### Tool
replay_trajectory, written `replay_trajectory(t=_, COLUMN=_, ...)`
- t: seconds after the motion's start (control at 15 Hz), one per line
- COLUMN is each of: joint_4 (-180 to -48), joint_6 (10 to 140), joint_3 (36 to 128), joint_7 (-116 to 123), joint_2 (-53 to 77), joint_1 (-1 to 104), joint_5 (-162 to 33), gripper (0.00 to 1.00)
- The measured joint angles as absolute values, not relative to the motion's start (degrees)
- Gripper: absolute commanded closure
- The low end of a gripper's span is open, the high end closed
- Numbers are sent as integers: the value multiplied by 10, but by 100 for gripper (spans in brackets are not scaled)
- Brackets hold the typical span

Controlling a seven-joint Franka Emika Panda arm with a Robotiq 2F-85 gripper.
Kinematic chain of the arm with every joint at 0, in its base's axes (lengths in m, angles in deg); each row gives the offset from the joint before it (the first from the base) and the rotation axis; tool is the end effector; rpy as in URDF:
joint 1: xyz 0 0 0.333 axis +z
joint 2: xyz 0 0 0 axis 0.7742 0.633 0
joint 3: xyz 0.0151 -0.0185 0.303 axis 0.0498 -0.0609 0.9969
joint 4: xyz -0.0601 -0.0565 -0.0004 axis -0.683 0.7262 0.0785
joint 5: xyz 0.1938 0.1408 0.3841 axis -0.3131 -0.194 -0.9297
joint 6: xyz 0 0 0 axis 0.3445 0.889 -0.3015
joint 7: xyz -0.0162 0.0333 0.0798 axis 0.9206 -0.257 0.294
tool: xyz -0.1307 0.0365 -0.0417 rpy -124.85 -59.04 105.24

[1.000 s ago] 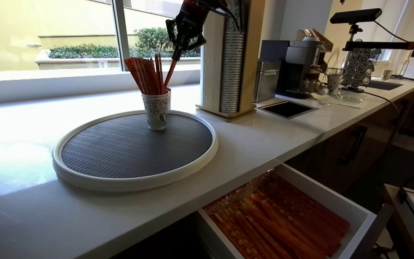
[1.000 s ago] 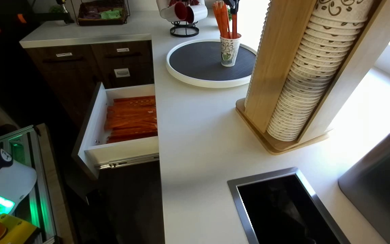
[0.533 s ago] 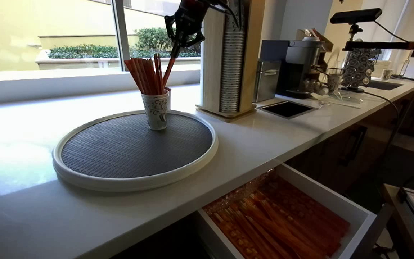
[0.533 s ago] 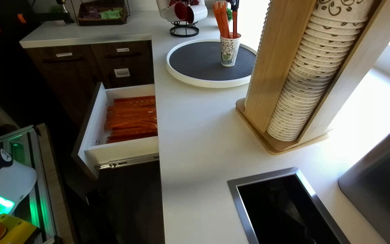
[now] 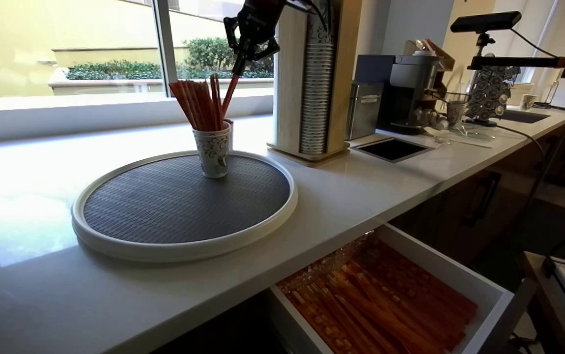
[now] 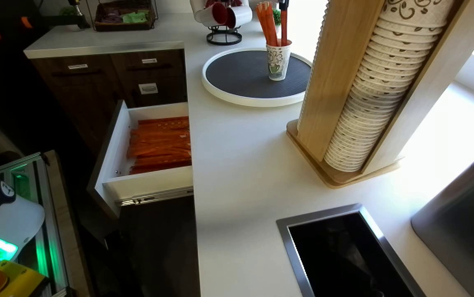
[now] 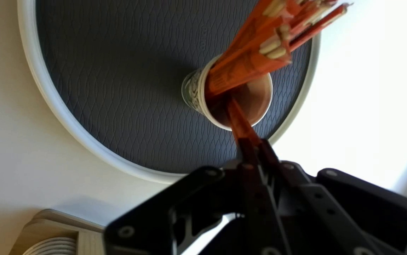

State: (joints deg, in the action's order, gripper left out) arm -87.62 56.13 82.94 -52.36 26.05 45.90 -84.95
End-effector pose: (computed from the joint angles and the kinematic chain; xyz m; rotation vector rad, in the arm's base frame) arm 0.8037 -0.0739 0.4804 -2.2153 1.6213 -0.2374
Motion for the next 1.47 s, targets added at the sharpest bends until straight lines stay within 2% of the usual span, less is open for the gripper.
replay_trajectory(t=1.47, joint_4=-852, joint_6=538, joint_3=827, joint_7=-540, joint_2=275, joint_1=455, joint_5=-849, gripper=98)
